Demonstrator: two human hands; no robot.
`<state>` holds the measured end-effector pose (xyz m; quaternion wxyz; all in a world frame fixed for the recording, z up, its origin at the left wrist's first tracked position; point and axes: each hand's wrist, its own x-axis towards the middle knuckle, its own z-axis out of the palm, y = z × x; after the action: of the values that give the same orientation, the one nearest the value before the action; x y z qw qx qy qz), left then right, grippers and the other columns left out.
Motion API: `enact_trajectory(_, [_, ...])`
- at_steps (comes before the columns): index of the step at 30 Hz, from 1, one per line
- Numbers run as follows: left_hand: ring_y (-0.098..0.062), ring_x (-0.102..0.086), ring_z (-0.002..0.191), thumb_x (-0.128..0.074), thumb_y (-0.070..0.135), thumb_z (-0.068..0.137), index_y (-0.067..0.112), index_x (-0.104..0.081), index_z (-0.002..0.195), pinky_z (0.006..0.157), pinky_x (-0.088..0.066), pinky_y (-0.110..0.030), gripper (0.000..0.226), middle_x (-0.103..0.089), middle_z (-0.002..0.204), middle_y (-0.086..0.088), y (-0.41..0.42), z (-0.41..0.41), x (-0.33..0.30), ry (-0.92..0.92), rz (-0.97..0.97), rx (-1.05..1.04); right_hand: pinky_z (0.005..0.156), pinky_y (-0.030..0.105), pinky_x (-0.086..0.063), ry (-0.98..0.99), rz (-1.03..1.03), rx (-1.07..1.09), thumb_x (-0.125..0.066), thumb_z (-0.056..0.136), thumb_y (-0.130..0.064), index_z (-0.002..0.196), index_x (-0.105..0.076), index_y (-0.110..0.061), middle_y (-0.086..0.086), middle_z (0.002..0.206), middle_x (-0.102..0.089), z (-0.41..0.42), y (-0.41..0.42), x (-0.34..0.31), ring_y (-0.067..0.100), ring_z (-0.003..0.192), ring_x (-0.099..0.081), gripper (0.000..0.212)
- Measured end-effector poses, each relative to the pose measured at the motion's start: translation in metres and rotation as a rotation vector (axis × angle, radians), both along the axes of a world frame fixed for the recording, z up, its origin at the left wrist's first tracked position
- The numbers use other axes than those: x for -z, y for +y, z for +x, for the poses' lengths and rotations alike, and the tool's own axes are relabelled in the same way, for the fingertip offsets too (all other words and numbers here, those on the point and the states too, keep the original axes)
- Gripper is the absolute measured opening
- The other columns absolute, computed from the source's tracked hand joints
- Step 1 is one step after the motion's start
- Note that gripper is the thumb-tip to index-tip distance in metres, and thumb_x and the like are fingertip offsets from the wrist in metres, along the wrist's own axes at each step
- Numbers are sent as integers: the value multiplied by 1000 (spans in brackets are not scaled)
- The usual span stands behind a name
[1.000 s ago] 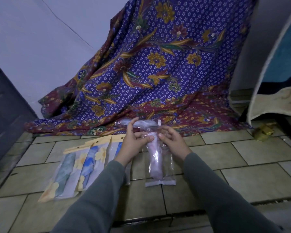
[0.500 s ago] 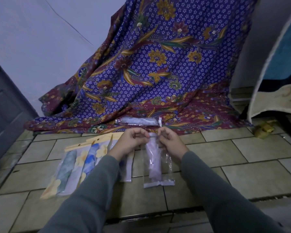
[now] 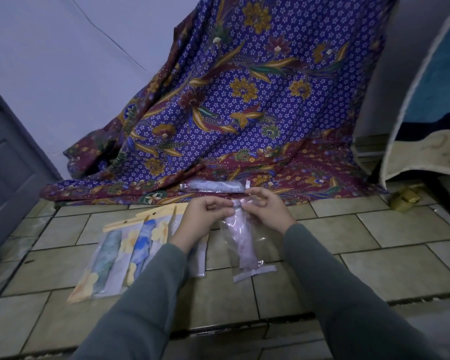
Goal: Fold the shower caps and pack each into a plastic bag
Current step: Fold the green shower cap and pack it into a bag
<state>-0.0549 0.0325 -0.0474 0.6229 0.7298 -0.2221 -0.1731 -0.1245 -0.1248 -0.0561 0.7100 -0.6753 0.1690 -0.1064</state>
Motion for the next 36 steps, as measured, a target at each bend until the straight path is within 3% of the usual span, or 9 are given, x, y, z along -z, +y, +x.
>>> enact_trajectory(4, [-4, -66, 66, -71, -8, 75, 12, -63, 109, 60, -48, -13, 41, -73, 74, -1, 0, 3, -9, 67, -116, -19, 60, 22, -56, -31, 102, 93, -71, 80, -3, 99, -65, -6, 5, 85, -72, 0, 6, -7, 11, 66, -68, 21])
enact_trajectory(8, [-7, -66, 75, -72, 1, 78, 24, -70, 92, 69, -51, -24, 26, -73, 83, 2, -1, 7, -25, -68, -121, -112, 69, 20, -50, -85, -204, 292, -66, 88, -24, 94, -64, -18, 0, 94, -67, -2, 12, -25, 14, 85, -62, 9])
enact_trajectory(10, [-14, -67, 90, -72, 3, 79, 27, -70, 87, 81, -54, -31, 26, -73, 92, 2, 2, 9, -28, -74, -164, -136, 65, 23, -42, 20, -342, 414, -53, 92, -46, 93, -58, -19, -1, 91, -61, -4, 10, -34, 12, 80, -55, 27])
enact_trajectory(13, [-6, -67, 96, -75, -1, 75, 26, -72, 84, 90, -52, -30, 29, -73, 97, 8, 6, 1, -18, -130, -114, -90, 58, 23, -41, 307, -141, 129, -39, 86, -70, 99, -62, -18, 0, 87, -64, -4, 8, -41, 8, 67, -60, 58])
enact_trajectory(15, [1, -65, 94, -74, -6, 74, 16, -72, 84, 90, -50, -25, 24, -71, 100, 4, 9, -11, -9, -156, -65, 25, 45, 20, -35, 390, 7, -3, -56, 84, -60, 107, -65, -12, 2, 73, -65, -3, 7, -36, 10, 53, -55, 54])
enact_trajectory(18, [7, -57, 104, -75, 19, 77, 18, -70, 102, 90, -42, -20, 26, -66, 114, 4, 24, -18, 3, -272, 120, 101, 44, 22, -35, 503, -243, 50, -72, 80, -24, 103, -64, -1, 5, 70, -60, -4, 3, -25, 13, 53, -51, 34])
enact_trajectory(21, [-24, -33, 133, -44, 77, 64, 35, -52, 128, 109, -29, -46, 77, -47, 139, -1, 44, -4, 19, -439, 784, -251, 46, 22, -37, 640, -477, -4, -74, 74, -23, 104, -61, -3, 5, 81, -62, -11, 7, -14, 11, 59, -54, 39])
enact_trajectory(24, [-47, -2, 140, -43, 87, 59, 35, -27, 144, 107, -14, -63, 101, -13, 156, -9, 52, -9, 24, -285, 1203, -276, 51, 22, -45, 706, -525, -90, -75, 72, -23, 97, -66, -2, 6, 76, -66, -17, 19, -6, 15, 58, -58, 34])
enact_trajectory(36, [-43, -14, 139, -44, 75, 67, 28, -32, 145, 107, -17, -60, 91, -18, 157, -6, 55, -24, 31, -270, 1204, -321, 76, 26, -46, 555, -429, -31, -76, 77, -20, 134, -43, -13, 8, 129, -53, -16, 70, 6, 21, 98, -55, 66])
